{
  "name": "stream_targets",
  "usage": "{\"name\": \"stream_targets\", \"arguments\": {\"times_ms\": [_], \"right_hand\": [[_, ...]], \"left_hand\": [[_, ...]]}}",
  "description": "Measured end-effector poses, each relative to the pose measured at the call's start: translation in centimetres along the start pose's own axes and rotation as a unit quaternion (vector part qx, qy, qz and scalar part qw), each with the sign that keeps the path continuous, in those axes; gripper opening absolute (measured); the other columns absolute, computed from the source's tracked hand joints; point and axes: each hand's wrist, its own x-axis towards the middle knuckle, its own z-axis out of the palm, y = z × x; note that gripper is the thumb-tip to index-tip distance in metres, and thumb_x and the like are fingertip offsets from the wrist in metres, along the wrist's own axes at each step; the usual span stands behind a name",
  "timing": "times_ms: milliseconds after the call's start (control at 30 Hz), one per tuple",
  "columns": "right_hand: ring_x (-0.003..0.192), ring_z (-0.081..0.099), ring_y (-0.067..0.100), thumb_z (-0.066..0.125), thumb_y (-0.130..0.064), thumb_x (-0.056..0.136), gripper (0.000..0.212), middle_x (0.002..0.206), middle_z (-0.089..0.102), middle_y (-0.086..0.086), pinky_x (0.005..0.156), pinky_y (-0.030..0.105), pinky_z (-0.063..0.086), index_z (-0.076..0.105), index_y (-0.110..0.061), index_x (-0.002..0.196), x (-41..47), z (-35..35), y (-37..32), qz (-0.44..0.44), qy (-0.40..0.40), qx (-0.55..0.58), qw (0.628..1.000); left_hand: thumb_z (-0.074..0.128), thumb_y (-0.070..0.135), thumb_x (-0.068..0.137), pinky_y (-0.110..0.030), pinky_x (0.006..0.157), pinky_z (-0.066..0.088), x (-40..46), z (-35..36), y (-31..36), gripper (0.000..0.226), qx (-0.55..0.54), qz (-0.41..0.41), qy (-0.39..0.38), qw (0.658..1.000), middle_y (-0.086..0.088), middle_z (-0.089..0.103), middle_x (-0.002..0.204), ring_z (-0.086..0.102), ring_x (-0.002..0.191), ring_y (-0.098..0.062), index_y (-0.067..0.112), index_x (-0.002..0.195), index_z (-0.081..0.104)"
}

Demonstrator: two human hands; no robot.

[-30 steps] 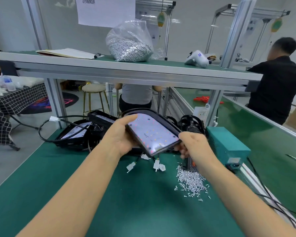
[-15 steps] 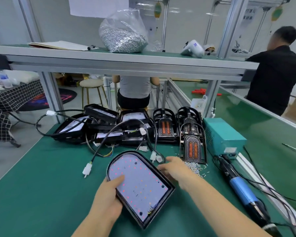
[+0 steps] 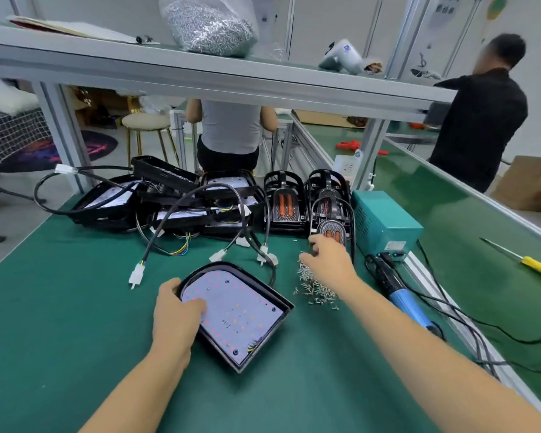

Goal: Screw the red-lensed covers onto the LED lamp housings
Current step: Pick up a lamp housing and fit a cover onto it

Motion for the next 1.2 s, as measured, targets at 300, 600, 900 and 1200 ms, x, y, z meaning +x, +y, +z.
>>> {"name": "stream_targets", "arguments": {"times_ms": [300, 600, 900, 1200], "right_hand": [[0.127, 0.048, 0.038, 0.053, -0.018, 0.100, 0.056, 0.142, 0.044, 0.025, 0.095, 0.038, 0.042, 0.026, 0.008, 0.142, 6.3, -3.1, 5.1, 0.247, 0.037, 0.097, 0.964], [0.098, 0.058, 0.029, 0.057, -0.004, 0.097, 0.029, 0.107, 0.064, 0.015, 0.097, 0.043, 0.048, 0.059, 0.007, 0.123, 7.6, -2.3, 7.0, 0.223, 0.074, 0.367, 0.900], [0.087, 0.061, 0.019, 0.062, -0.011, 0.094, 0.013, 0.099, 0.067, 0.007, 0.073, 0.026, 0.049, 0.065, -0.009, 0.106, 3.8, -5.5, 5.3, 0.083, 0.130, 0.436, 0.886], [0.055, 0.064, 0.010, 0.068, -0.017, 0.089, 0.003, 0.070, 0.069, -0.001, 0.047, 0.020, 0.048, 0.069, -0.014, 0.088, -3.8, -6.4, -1.5, 0.015, -0.074, 0.475, 0.877]], "left_hand": [[0.065, -0.002, 0.075, -0.038, 0.090, 0.042, 0.1, 0.2, 0.1, 0.066, 0.027, -0.024, -0.027, 0.999, -0.011, 0.052, 0.129, 0.051, 0.112, -0.030, 0.009, 0.136, 0.042], [0.062, 0.000, 0.076, -0.031, 0.069, 0.036, 1.2, -0.6, 0.5, 0.035, 0.010, -0.035, -0.037, 0.999, -0.009, 0.059, 0.104, 0.050, 0.089, -0.025, 0.004, 0.110, 0.055], [0.053, 0.000, 0.083, -0.034, 0.070, 0.037, 3.0, -0.9, 0.9, 0.007, -0.017, -0.082, -0.071, 0.994, -0.014, 0.051, 0.079, 0.043, 0.071, -0.025, 0.006, 0.082, 0.056], [0.054, 0.009, 0.093, -0.033, 0.059, 0.046, 2.4, -0.2, 1.8, 0.016, -0.151, -0.166, -0.110, 0.968, -0.008, 0.068, 0.063, 0.059, 0.064, -0.025, 0.005, 0.078, 0.060]]}}
